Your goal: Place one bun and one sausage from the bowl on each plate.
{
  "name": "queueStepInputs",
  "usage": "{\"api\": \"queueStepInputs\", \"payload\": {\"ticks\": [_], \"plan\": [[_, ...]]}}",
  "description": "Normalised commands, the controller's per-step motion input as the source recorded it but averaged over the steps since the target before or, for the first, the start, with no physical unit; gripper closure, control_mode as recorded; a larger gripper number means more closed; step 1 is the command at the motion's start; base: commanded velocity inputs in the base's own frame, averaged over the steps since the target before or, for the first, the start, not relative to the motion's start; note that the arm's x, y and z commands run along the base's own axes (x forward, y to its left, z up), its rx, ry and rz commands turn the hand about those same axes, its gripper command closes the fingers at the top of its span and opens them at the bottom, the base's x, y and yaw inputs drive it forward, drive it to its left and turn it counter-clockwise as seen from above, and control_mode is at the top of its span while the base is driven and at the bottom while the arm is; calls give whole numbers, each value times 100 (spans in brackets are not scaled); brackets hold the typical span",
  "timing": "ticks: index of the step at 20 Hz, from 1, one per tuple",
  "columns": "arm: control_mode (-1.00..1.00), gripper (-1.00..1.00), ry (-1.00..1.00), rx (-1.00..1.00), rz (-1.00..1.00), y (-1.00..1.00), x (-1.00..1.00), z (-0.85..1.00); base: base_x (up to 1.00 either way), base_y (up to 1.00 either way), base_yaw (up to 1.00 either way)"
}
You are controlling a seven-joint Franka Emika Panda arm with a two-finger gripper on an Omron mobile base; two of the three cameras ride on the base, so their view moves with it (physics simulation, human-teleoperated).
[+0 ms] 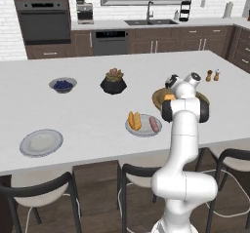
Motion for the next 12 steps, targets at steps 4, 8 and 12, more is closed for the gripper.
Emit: {"api": "queueStepInputs", "payload": {"ticks": [4, 8, 12], "plan": [[-100, 100, 0, 0, 0, -1, -2, 0, 0, 0, 0], [-100, 100, -1, 0, 0, -29, -44, 42, 0, 0, 0], [-100, 100, 0, 0, 0, -16, -79, 75, 0, 0, 0]]}}
